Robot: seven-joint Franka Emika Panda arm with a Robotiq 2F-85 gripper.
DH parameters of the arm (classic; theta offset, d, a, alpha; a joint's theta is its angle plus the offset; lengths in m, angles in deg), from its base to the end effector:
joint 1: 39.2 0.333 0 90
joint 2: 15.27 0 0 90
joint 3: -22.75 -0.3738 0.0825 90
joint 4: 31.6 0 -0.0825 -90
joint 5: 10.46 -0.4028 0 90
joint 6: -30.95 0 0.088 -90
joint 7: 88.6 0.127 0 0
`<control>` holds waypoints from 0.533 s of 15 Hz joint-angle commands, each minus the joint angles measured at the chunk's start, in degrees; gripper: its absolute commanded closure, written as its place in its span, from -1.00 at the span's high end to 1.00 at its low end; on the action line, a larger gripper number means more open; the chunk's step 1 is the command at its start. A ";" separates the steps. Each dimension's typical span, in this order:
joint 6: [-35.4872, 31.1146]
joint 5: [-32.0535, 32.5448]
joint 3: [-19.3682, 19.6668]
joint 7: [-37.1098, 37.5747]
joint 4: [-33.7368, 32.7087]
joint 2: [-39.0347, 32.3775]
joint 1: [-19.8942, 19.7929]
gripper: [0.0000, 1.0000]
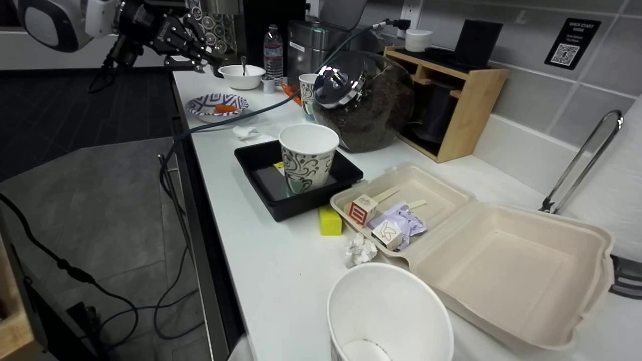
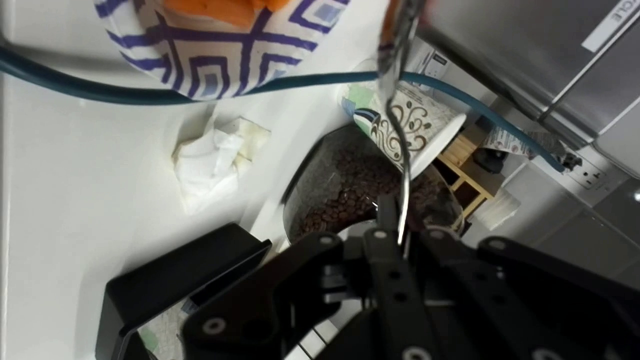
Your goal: Put the silver spoon in the black and white bowl.
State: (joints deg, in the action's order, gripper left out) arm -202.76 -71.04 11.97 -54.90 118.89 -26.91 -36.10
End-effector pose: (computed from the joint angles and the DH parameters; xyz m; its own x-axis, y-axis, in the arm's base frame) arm 0.4515 -0.0291 0.3401 -0.2545 -0.8051 0.5358 -0.6609 -0.2596 -0.7041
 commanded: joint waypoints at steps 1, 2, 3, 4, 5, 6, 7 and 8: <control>7.12 4.70 2.62 1.62 -1.24 -2.20 -0.28 -0.98; 10.58 6.13 3.10 1.49 -1.22 -1.78 -0.67 -0.98; 13.09 6.77 3.71 0.48 -1.44 -1.98 -0.78 -0.98; 15.52 7.59 4.19 0.33 -1.68 -1.98 -0.95 -0.98; 17.04 7.89 4.64 0.33 -2.06 -2.09 -1.00 -0.98; 18.60 8.66 4.14 0.70 -2.22 -2.03 -2.04 -0.98; 19.89 8.11 5.34 -0.29 -2.55 -2.14 -1.13 -0.98; 20.24 7.83 5.71 -0.77 -2.93 -2.49 -1.09 -0.98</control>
State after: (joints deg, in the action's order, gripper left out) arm -185.30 -63.87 16.35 -54.86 117.18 -28.60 -37.30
